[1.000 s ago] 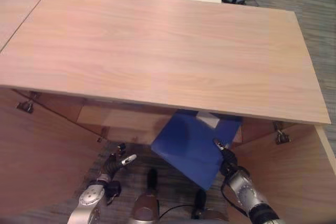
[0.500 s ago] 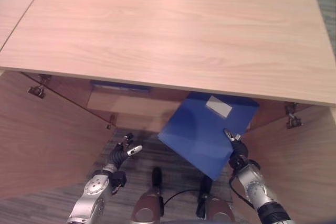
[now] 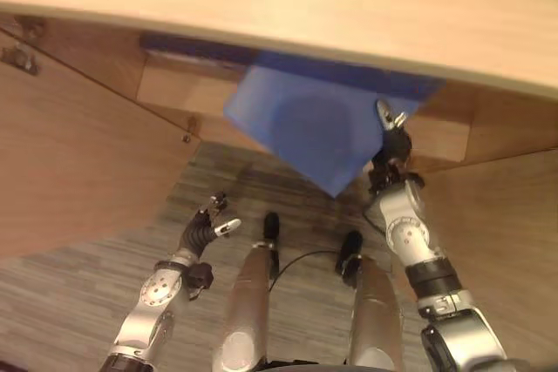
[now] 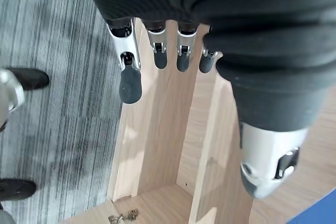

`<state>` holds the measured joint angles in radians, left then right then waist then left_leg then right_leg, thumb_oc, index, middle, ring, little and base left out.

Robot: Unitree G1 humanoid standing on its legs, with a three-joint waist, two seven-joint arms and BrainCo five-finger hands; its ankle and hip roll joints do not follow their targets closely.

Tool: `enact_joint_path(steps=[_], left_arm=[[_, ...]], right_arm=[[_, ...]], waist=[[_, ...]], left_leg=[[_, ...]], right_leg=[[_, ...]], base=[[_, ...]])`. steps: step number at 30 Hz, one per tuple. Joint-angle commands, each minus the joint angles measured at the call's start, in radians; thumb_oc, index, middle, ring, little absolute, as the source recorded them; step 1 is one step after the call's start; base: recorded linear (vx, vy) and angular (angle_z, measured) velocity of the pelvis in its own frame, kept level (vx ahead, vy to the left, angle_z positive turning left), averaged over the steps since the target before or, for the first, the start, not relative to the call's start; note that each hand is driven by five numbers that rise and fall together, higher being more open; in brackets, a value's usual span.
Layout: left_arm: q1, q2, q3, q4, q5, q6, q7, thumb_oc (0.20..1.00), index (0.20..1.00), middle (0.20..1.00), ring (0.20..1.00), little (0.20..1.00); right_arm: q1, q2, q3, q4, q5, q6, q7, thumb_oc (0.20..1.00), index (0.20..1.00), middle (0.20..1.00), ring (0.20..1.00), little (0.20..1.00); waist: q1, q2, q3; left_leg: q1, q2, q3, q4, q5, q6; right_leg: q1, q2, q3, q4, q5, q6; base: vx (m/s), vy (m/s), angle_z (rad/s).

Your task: Put the empty folder in the office cabinet

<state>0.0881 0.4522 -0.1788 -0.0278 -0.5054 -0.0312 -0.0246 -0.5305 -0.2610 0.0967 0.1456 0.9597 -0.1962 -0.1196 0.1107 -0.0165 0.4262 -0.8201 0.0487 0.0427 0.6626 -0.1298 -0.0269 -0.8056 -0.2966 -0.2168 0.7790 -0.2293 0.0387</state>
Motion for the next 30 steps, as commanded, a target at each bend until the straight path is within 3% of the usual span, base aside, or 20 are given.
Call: enact_joint_path(steps=[1,4,5,11,14,20,24,30], left_arm=[[0.059,0.043,-0.008,-0.052,-0.009,-0.047,0.025,1.000,1.000,1.000,1.000,1.000],[0.046,0.043,-0.003,-0.071,-0.001,-0.048,0.045,1.000,1.000,1.000,1.000,1.000],[0.038,0.046,0.002,-0.091,0.005,-0.050,0.060,1.000,1.000,1.000,1.000,1.000],[0.030,0.049,0.002,-0.109,0.025,-0.051,0.105,1.000,1.000,1.000,1.000,1.000],[0.015,0.062,-0.028,-0.128,-0.009,-0.053,0.164,1.000,1.000,1.000,1.000,1.000],[-0.005,0.088,-0.065,-0.093,0.017,-0.027,0.213,1.000,1.000,1.000,1.000,1.000],[0.001,0.095,-0.062,-0.071,0.017,-0.028,0.235,1.000,1.000,1.000,1.000,1.000],[0.007,0.112,-0.072,-0.061,0.017,-0.024,0.237,1.000,1.000,1.000,1.000,1.000]], right_arm=[[0.111,0.011,-0.037,-0.125,-0.036,-0.087,-0.019,0.200,0.200,0.200,0.200,0.200],[0.102,0.005,-0.048,-0.155,-0.051,-0.094,-0.037,0.200,0.200,0.200,0.200,0.200],[0.107,-0.001,-0.055,-0.185,-0.051,-0.101,-0.039,0.200,0.200,0.200,0.200,0.200],[0.078,-0.018,-0.072,-0.183,-0.064,-0.109,-0.090,0.200,0.200,0.200,0.200,0.200],[-0.156,-0.002,-0.175,0.009,0.063,-0.236,-0.253,0.200,0.200,0.200,0.200,0.200],[-0.369,0.001,-0.226,0.290,0.155,-0.292,-0.395,0.200,0.200,0.200,0.200,0.200],[-0.406,0.021,-0.255,0.373,0.198,-0.317,-0.423,0.200,0.200,0.200,0.200,0.200],[-0.432,0.042,-0.263,0.449,0.217,-0.303,-0.446,0.200,0.200,0.200,0.200,0.200]], waist=[[-0.007,-0.020,-0.106],[-0.010,-0.022,-0.110],[-0.012,-0.019,-0.105],[-0.010,-0.019,-0.116],[0.015,-0.009,-0.128],[0.042,-0.004,-0.146],[0.048,-0.001,-0.149],[0.057,0.010,-0.145]], left_leg=[[-0.022,0.011,-0.030,0.068,-0.124,0.030],[-0.112,0.008,-0.042,0.182,-0.166,0.035],[-0.171,0.007,-0.058,0.267,-0.198,0.041],[-0.267,0.011,-0.081,0.391,-0.254,0.052],[-0.332,-0.002,-0.087,0.431,-0.265,0.054],[-0.355,-0.014,-0.088,0.433,-0.270,0.056],[-0.333,-0.012,-0.087,0.417,-0.268,0.053],[-0.298,-0.019,-0.086,0.390,-0.265,0.053]], right_leg=[[0.061,0.017,0.008,-0.040,-0.023,0.000],[-0.021,0.005,0.027,0.068,-0.081,-0.025],[-0.080,-0.007,0.045,0.160,-0.129,-0.052],[-0.186,-0.026,0.074,0.292,-0.188,-0.076],[-0.259,-0.038,0.092,0.351,-0.203,-0.083],[-0.285,-0.042,0.099,0.365,-0.206,-0.079],[-0.260,-0.045,0.092,0.351,-0.204,-0.073],[-0.220,-0.043,0.084,0.324,-0.199,-0.063]], base=[[0.00,-0.027,0.06],[0.01,-0.026,-0.01],[0.02,-0.031,-0.05],[0.02,-0.025,0.05],[0.00,-0.016,0.10],[0.01,0.007,0.08],[0.01,-0.001,0.03],[0.00,0.000,0.00]])
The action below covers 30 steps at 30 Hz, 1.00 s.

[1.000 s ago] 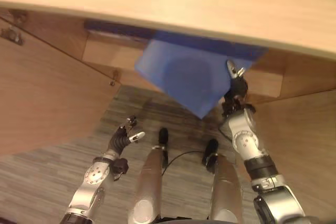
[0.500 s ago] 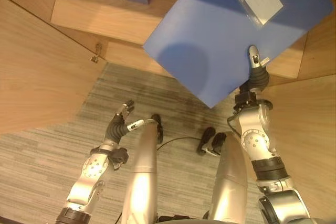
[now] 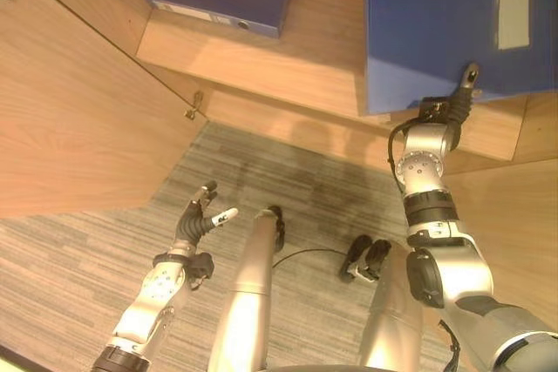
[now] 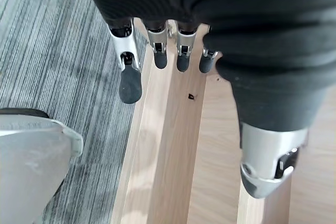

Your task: Put the empty folder in the office cabinet

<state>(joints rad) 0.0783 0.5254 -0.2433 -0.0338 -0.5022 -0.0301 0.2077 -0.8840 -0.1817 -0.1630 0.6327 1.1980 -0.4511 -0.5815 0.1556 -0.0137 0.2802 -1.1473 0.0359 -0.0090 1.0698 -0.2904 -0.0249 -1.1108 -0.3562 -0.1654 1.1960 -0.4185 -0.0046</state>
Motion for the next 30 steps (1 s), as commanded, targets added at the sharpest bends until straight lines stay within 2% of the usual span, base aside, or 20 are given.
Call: enact_joint_path(steps=[1,4,6,10,17,23,26,27,28,30], left_arm=[[0.018,0.042,-0.007,-0.052,0.013,-0.026,0.005,1.000,1.000,1.000,1.000,1.000],[0.018,0.048,-0.009,-0.049,0.012,-0.028,0.003,1.000,1.000,1.000,1.000,1.000],[0.021,0.062,-0.005,-0.044,0.003,-0.037,0.004,1.000,1.000,1.000,1.000,1.000],[0.018,0.082,-0.007,-0.049,0.001,-0.046,0.007,1.000,1.000,1.000,1.000,1.000],[0.030,0.106,-0.013,-0.045,0.005,-0.053,0.000,1.000,1.000,1.000,1.000,1.000],[0.041,0.129,0.009,-0.053,0.003,-0.064,-0.003,1.000,1.000,1.000,1.000,1.000],[0.054,0.130,0.016,-0.044,-0.003,-0.070,-0.017,1.000,1.000,1.000,1.000,1.000],[0.054,0.132,0.017,-0.043,-0.003,-0.070,-0.021,1.000,1.000,1.000,1.000,1.000],[0.053,0.133,0.018,-0.045,-0.004,-0.071,-0.025,1.000,1.000,1.000,1.000,1.000],[0.052,0.134,0.016,-0.046,-0.007,-0.070,-0.032,1.000,1.000,1.000,1.000,1.000]], right_arm=[[-0.085,-0.042,-0.005,-0.019,-0.024,-0.041,0.009,0.200,0.200,0.200,0.200,0.200],[-0.100,-0.061,-0.001,0.026,-0.028,-0.020,0.006,0.200,0.200,0.200,0.200,0.200],[-0.170,-0.124,0.015,0.165,-0.026,0.026,-0.016,0.200,0.200,0.200,0.200,0.200],[-0.268,-0.173,0.032,0.289,-0.013,0.069,-0.010,0.200,0.200,0.200,0.200,0.200],[-0.364,-0.258,0.041,0.382,0.033,0.069,0.007,0.200,0.200,0.200,0.200,0.200],[-0.395,-0.320,0.053,0.365,0.028,0.053,0.011,0.200,0.200,0.200,0.200,0.200],[-0.391,-0.342,0.072,0.336,0.036,0.049,0.051,0.200,0.200,0.200,0.200,0.200],[-0.388,-0.351,0.076,0.338,0.041,0.054,0.066,0.875,0.875,0.875,0.875,0.875],[-0.386,-0.355,0.079,0.338,0.053,0.058,0.084,1.000,1.000,1.000,1.000,1.000],[-0.383,-0.359,0.084,0.340,0.074,0.061,0.114,1.000,1.000,1.000,1.000,1.000]], waist=[[0.013,0.009,0.002],[0.016,0.011,0.005],[0.025,0.012,0.001],[0.042,0.015,-0.002],[0.069,0.024,-0.007],[0.091,0.032,-0.003],[0.104,0.035,-0.002],[0.106,0.035,-0.001],[0.108,0.035,-0.001],[0.110,0.034,-0.001]], left_leg=[[0.036,-0.008,-0.035,-0.021,-0.104,0.051],[0.043,-0.007,-0.034,-0.027,-0.103,0.050],[0.048,-0.005,-0.033,-0.029,-0.102,0.050],[0.046,-0.004,-0.034,-0.024,-0.105,0.050],[0.061,-0.011,-0.042,-0.029,-0.107,0.049],[0.070,-0.017,-0.048,-0.030,-0.110,0.046],[0.067,-0.021,-0.051,-0.025,-0.111,0.046],[0.066,-0.021,-0.052,-0.022,-0.112,0.046],[0.064,-0.021,-0.053,-0.017,-0.114,0.046],[0.061,-0.020,-0.054,-0.010,-0.116,0.046]], right_leg=[[0.092,0.017,0.032,-0.098,-0.008,-0.019],[0.103,0.016,0.029,-0.104,-0.008,-0.016],[0.107,0.014,0.025,-0.108,-0.006,-0.013],[0.113,0.012,0.019,-0.109,-0.004,-0.008],[0.144,0.006,0.007,-0.120,-0.012,0.002],[0.168,-0.006,-0.010,-0.120,-0.022,0.009],[0.171,-0.010,-0.015,-0.114,-0.023,0.013],[0.170,-0.011,-0.015,-0.111,-0.024,0.014],[0.168,-0.013,-0.015,-0.106,-0.025,0.015],[0.167,-0.015,-0.016,-0.102,-0.028,0.015]], base=[[0.00,0.000,0.00],[0.00,0.004,0.02],[0.00,0.000,0.00],[0.00,-0.001,0.01],[0.02,-0.006,0.08],[0.03,-0.009,0.08],[0.03,-0.002,0.10],[0.02,0.001,0.11],[0.02,-0.002,0.06],[0.00,0.000,0.00]])
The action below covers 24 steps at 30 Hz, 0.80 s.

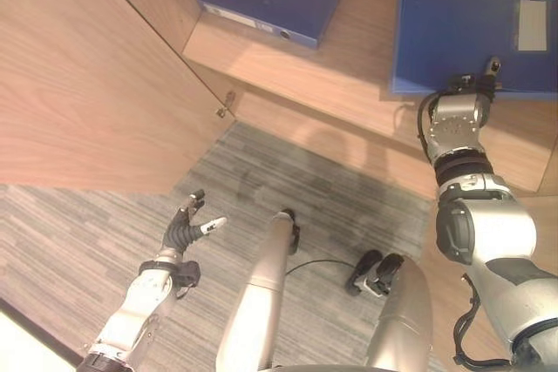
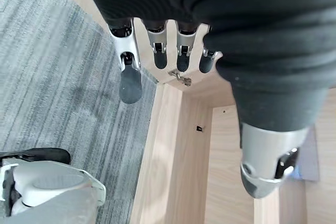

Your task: Put the empty folder in the office cabinet

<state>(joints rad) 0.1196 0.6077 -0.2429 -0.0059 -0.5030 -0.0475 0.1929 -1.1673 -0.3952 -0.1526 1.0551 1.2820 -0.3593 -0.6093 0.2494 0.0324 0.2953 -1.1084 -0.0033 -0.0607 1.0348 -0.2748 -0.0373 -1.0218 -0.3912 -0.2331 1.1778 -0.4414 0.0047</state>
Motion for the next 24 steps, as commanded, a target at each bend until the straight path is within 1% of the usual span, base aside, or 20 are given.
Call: enact_joint_path(steps=[1,2,3,5,6,7,8,9,10,11,12,16,17,20,21,22,23,24], left_arm=[[0.011,0.051,0.015,-0.076,-0.007,-0.053,-0.024,1.000,1.000,1.000,1.000,1.000],[0.006,0.049,0.012,-0.076,-0.011,-0.052,-0.038,1.000,1.000,1.000,1.000,1.000],[0.001,0.050,0.012,-0.076,-0.014,-0.052,-0.041,1.000,1.000,1.000,1.000,1.000],[-0.003,0.047,0.008,-0.075,-0.024,-0.046,-0.055,1.000,1.000,1.000,1.000,1.000],[-0.004,0.047,0.014,-0.071,-0.034,-0.040,-0.079,1.000,1.000,1.000,1.000,1.000],[-0.001,0.046,0.020,-0.071,-0.042,-0.041,-0.088,1.000,1.000,1.000,1.000,1.000],[0.001,0.048,0.024,-0.073,-0.045,-0.041,-0.093,1.000,1.000,1.000,1.000,1.000],[0.002,0.056,0.033,-0.075,-0.039,-0.041,-0.104,1.000,1.000,1.000,1.000,1.000],[0.007,0.055,0.038,-0.076,-0.037,-0.042,-0.114,1.000,1.000,1.000,1.000,1.000],[0.006,0.064,0.042,-0.079,-0.027,-0.045,-0.128,1.000,1.000,1.000,1.000,1.000],[0.018,0.081,0.049,-0.094,-0.001,-0.041,-0.146,1.000,1.000,1.000,1.000,1.000],[0.037,0.100,0.058,-0.116,0.034,-0.026,-0.179,1.000,1.000,1.000,1.000,1.000],[0.040,0.102,0.059,-0.120,0.038,-0.022,-0.186,1.000,1.000,1.000,1.000,1.000],[0.043,0.103,0.062,-0.127,0.044,-0.018,-0.193,1.000,1.000,1.000,1.000,1.000],[0.044,0.111,0.069,-0.138,0.058,-0.014,-0.207,1.000,1.000,1.000,1.000,1.000],[0.046,0.112,0.073,-0.146,0.062,-0.011,-0.214,1.000,1.000,1.000,1.000,1.000],[0.051,0.123,0.086,-0.161,0.070,-0.010,-0.229,1.000,1.000,1.000,1.000,1.000],[0.051,0.125,0.090,-0.164,0.070,-0.009,-0.235,1.000,1.000,1.000,1.000,1.000]], right_arm=[[-0.095,-0.146,0.078,-0.079,0.008,-0.026,0.165,1.000,1.000,1.000,1.000,1.000],[-0.081,-0.145,0.082,-0.050,0.054,-0.011,0.211,1.000,1.000,1.000,1.000,1.000],[-0.080,-0.145,0.088,-0.041,0.061,-0.002,0.223,1.000,1.000,1.000,1.000,1.000],[-0.072,-0.151,0.112,0.000,0.058,0.049,0.256,1.000,1.000,1.000,1.000,1.000],[-0.063,-0.161,0.176,0.086,0.011,0.160,0.317,1.000,1.000,1.000,1.000,1.000],[-0.063,-0.169,0.216,0.134,-0.041,0.222,0.344,1.000,1.000,1.000,1.000,1.000],[-0.063,-0.174,0.247,0.151,-0.079,0.257,0.362,1.000,1.000,1.000,1.000,1.000],[-0.067,-0.190,0.316,0.180,-0.188,0.325,0.397,1.000,1.000,1.000,1.000,1.000],[-0.074,-0.205,0.370,0.200,-0.274,0.370,0.431,1.000,1.000,1.000,1.000,1.000],[-0.093,-0.231,0.446,0.240,-0.398,0.426,0.483,1.000,1.000,1.000,1.000,1.000],[-0.131,-0.279,0.557,0.297,-0.598,0.484,0.553,1.000,1.000,1.000,1.000,1.000],[-0.169,-0.318,0.689,0.364,-0.831,0.519,0.638,1.000,1.000,1.000,1.000,1.000],[-0.171,-0.324,0.715,0.365,-0.875,0.521,0.646,1.000,1.000,1.000,1.000,1.000],[-0.170,-0.323,0.740,0.355,-0.919,0.518,0.660,1.000,1.000,1.000,1.000,1.000],[-0.163,-0.324,0.790,0.315,-0.983,0.512,0.687,1.000,1.000,1.000,1.000,1.000],[-0.155,-0.325,0.808,0.285,-1.004,0.510,0.701,1.000,1.000,1.000,1.000,1.000],[-0.144,-0.331,0.882,0.197,-1.074,0.502,0.739,1.000,1.000,1.000,1.000,1.000],[-0.131,-0.333,0.905,0.166,-1.093,0.498,0.758,1.000,1.000,1.000,1.000,1.000]], waist=[[0.018,-0.012,-0.015],[0.020,-0.013,-0.013],[0.021,-0.014,-0.013],[0.024,-0.018,-0.010],[0.027,-0.021,-0.008],[0.030,-0.024,-0.007],[0.031,-0.026,-0.004],[0.034,-0.031,-0.003],[0.033,-0.033,-0.001],[0.029,-0.038,-0.001],[0.026,-0.048,-0.002],[0.025,-0.052,-0.003],[0.025,-0.054,-0.004],[0.025,-0.053,-0.003],[0.024,-0.056,-0.002],[0.023,-0.057,-0.001],[0.017,-0.062,0.000],[0.013,-0.065,0.000]], left_leg=[[0.022,0.019,-0.003,0.027,-0.132,0.058],[0.022,0.019,-0.002,0.031,-0.134,0.058],[0.022,0.019,-0.001,0.030,-0.134,0.058],[0.023,0.021,0.002,0.027,-0.133,0.059],[0.024,0.024,0.003,0.027,-0.132,0.060],[0.026,0.025,0.004,0.026,-0.131,0.059],[0.026,0.025,0.004,0.027,-0.129,0.059],[0.027,0.027,0.007,0.026,-0.127,0.058],[0.027,0.027,0.008,0.025,-0.126,0.058],[0.026,0.030,0.010,0.025,-0.124,0.058],[0.026,0.033,0.008,0.018,-0.118,0.054],[0.030,0.035,0.007,0.002,-0.108,0.048],[0.032,0.035,0.007,-0.003,-0.106,0.047],[0.037,0.035,0.007,-0.013,-0.101,0.046],[0.047,0.036,0.009,-0.030,-0.093,0.045],[0.055,0.036,0.010,-0.041,-0.088,0.043],[0.072,0.039,0.011,-0.066,-0.076,0.039],[0.080,0.041,0.013,-0.077,-0.073,0.038]], right_leg=[[0.078,0.018,0.051,-0.083,-0.005,0.007],[0.081,0.017,0.051,-0.082,-0.003,0.008],[0.080,0.017,0.051,-0.083,-0.003,0.008],[0.082,0.014,0.050,-0.088,-0.001,0.008],[0.083,0.011,0.050,-0.092,0.003,0.006],[0.083,0.011,0.050,-0.094,0.004,0.004],[0.083,0.010,0.049,-0.093,0.006,0.003],[0.082,0.008,0.047,-0.093,0.006,0.001],[0.081,0.007,0.047,-0.092,0.006,-0.001],[0.079,0.007,0.047,-0.093,0.008,-0.002],[0.080,0.007,0.043,-0.098,0.011,-0.006],[0.083,0.009,0.037,-0.112,0.018,-0.006],[0.087,0.009,0.035,-0.119,0.021,-0.004],[0.094,0.011,0.033,-0.129,0.025,-0.004],[0.104,0.014,0.028,-0.144,0.032,0.000],[0.111,0.015,0.025,-0.153,0.037,0.002],[0.127,0.017,0.019,-0.177,0.052,0.012],[0.133,0.018,0.016,-0.185,0.056,0.015]], base=[[0.02,0.007,0.03],[0.02,0.011,0.03],[0.01,0.008,0.03],[0.00,-0.005,0.05],[0.00,-0.010,0.03],[0.00,0.000,0.00],[-0.01,-0.007,0.03],[0.00,0.000,0.00],[0.00,0.000,0.00],[0.00,0.000,0.00],[0.00,0.000,0.00],[-0.01,-0.007,0.01],[0.00,0.000,0.00],[0.00,0.000,0.00],[0.00,0.000,0.00],[-0.03,-0.037,-0.01],[0.00,0.000,0.00],[-0.02,-0.036,-0.03]])
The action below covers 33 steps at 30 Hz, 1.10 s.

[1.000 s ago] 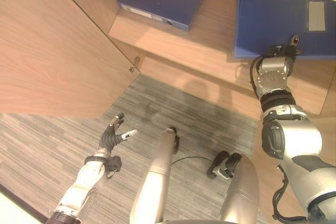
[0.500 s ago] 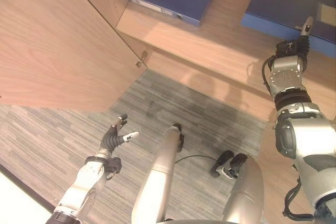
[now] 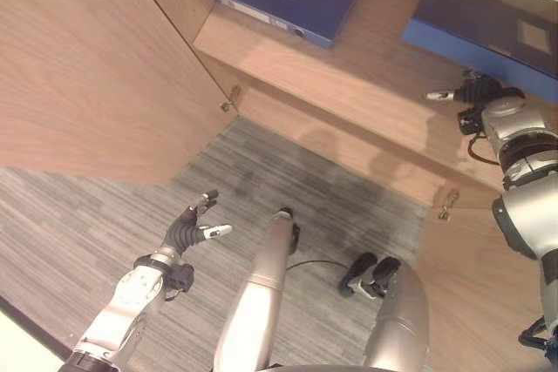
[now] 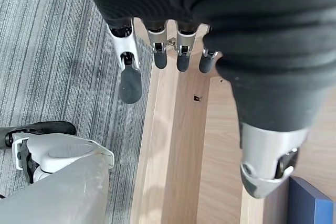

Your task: Put the empty folder in the office cabinet

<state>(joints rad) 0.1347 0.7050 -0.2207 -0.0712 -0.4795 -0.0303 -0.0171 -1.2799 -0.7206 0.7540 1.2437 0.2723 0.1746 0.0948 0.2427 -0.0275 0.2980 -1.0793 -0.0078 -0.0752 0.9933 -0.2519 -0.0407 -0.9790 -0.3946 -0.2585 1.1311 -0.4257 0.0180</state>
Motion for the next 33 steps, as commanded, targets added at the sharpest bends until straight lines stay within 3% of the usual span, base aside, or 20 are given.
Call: enact_joint_path(steps=[1,8,9,12,21,23,29,30,32,33], left_arm=[[0.037,0.034,0.078,-0.105,0.050,-0.025,-0.037,1.000,1.000,1.000,1.000,1.000],[0.016,0.054,0.093,-0.123,0.055,-0.025,-0.070,1.000,1.000,1.000,1.000,1.000],[0.004,0.056,0.089,-0.118,0.057,-0.021,-0.075,1.000,1.000,1.000,1.000,1.000],[-0.036,0.045,0.080,-0.107,0.073,-0.021,-0.075,1.000,1.000,1.000,1.000,1.000],[-0.110,-0.006,0.020,-0.060,0.095,0.003,-0.100,1.000,1.000,1.000,1.000,1.000],[-0.130,-0.046,-0.007,-0.026,0.113,0.022,-0.119,1.000,1.000,1.000,1.000,1.000],[-0.149,-0.069,-0.061,0.054,0.204,0.036,-0.149,1.000,1.000,1.000,1.000,1.000],[-0.143,-0.091,-0.092,0.132,0.260,0.054,-0.169,1.000,1.000,1.000,1.000,1.000],[-0.138,-0.103,-0.103,0.170,0.279,0.058,-0.175,1.000,1.000,1.000,1.000,1.000],[-0.135,-0.136,-0.130,0.287,0.340,0.075,-0.190,1.000,1.000,1.000,1.000,1.000]], right_arm=[[-0.001,-0.019,0.048,-0.089,-0.130,-0.041,0.094,1.000,1.000,1.000,1.000,1.000],[0.037,-0.007,0.130,-0.184,-0.211,-0.043,0.180,1.000,1.000,1.000,1.000,1.000],[0.056,0.011,0.140,-0.221,-0.227,-0.047,0.192,1.000,1.000,1.000,1.000,1.000],[0.118,0.068,0.107,-0.194,-0.210,-0.039,0.205,1.000,1.000,1.000,1.000,1.000],[0.286,0.247,0.000,-0.005,-0.365,-0.011,0.216,1.000,1.000,1.000,1.000,1.000],[0.400,0.333,-0.057,0.041,-0.411,-0.008,0.224,1.000,1.000,1.000,1.000,1.000],[0.512,0.445,-0.015,0.012,-0.502,-0.020,0.233,1.000,1.000,1.000,1.000,1.000],[0.563,0.499,-0.001,-0.014,-0.525,-0.026,0.232,1.000,1.000,1.000,1.000,1.000],[0.582,0.512,0.002,-0.020,-0.528,-0.028,0.231,1.000,1.000,1.000,1.000,1.000],[0.618,0.538,0.005,-0.038,-0.526,-0.032,0.226,1.000,1.000,1.000,1.000,1.000]], waist=[[0.016,-0.006,-0.002],[0.016,-0.006,-0.002],[0.014,-0.007,-0.002],[0.015,-0.008,-0.004],[0.011,0.002,-0.007],[0.003,0.008,-0.026],[-0.017,-0.002,-0.059],[-0.028,-0.012,-0.088],[-0.030,-0.013,-0.102],[-0.040,-0.023,-0.142]], left_leg=[[0.072,0.049,0.029,-0.064,-0.083,0.037],[0.155,0.060,0.031,-0.180,-0.038,0.027],[0.200,0.061,0.037,-0.241,-0.015,0.022],[0.272,0.060,0.042,-0.333,0.027,0.012],[0.502,0.058,0.054,-0.555,0.102,0.001],[0.623,0.059,0.057,-0.680,0.145,-0.005],[0.770,0.087,0.064,-0.845,0.212,-0.016],[0.815,0.097,0.080,-0.915,0.267,-0.014],[0.846,0.100,0.087,-0.955,0.284,-0.016],[0.897,0.110,0.100,-1.029,0.315,-0.024]], right_leg=[[0.111,0.021,0.028,-0.166,0.057,0.014],[0.185,0.027,-0.011,-0.264,0.113,0.047],[0.224,0.035,-0.026,-0.318,0.138,0.061],[0.298,0.044,-0.053,-0.404,0.182,0.082],[0.534,0.079,-0.093,-0.642,0.277,0.101],[0.649,0.108,-0.105,-0.771,0.319,0.111],[0.786,0.157,-0.122,-0.943,0.368,0.119],[0.829,0.180,-0.133,-1.027,0.411,0.117],[0.852,0.193,-0.134,-1.060,0.421,0.118],[0.888,0.218,-0.129,-1.120,0.439,0.122]], base=[[-0.01,-0.033,-0.02],[-0.02,-0.028,-0.03],[-0.04,-0.021,-0.08],[-0.03,-0.040,-0.04],[0.01,-0.033,-0.05],[0.02,-0.058,-0.07],[0.04,-0.069,-0.10],[-0.02,-0.042,-0.26],[0.02,-0.045,-0.32],[0.05,-0.035,-0.22]])
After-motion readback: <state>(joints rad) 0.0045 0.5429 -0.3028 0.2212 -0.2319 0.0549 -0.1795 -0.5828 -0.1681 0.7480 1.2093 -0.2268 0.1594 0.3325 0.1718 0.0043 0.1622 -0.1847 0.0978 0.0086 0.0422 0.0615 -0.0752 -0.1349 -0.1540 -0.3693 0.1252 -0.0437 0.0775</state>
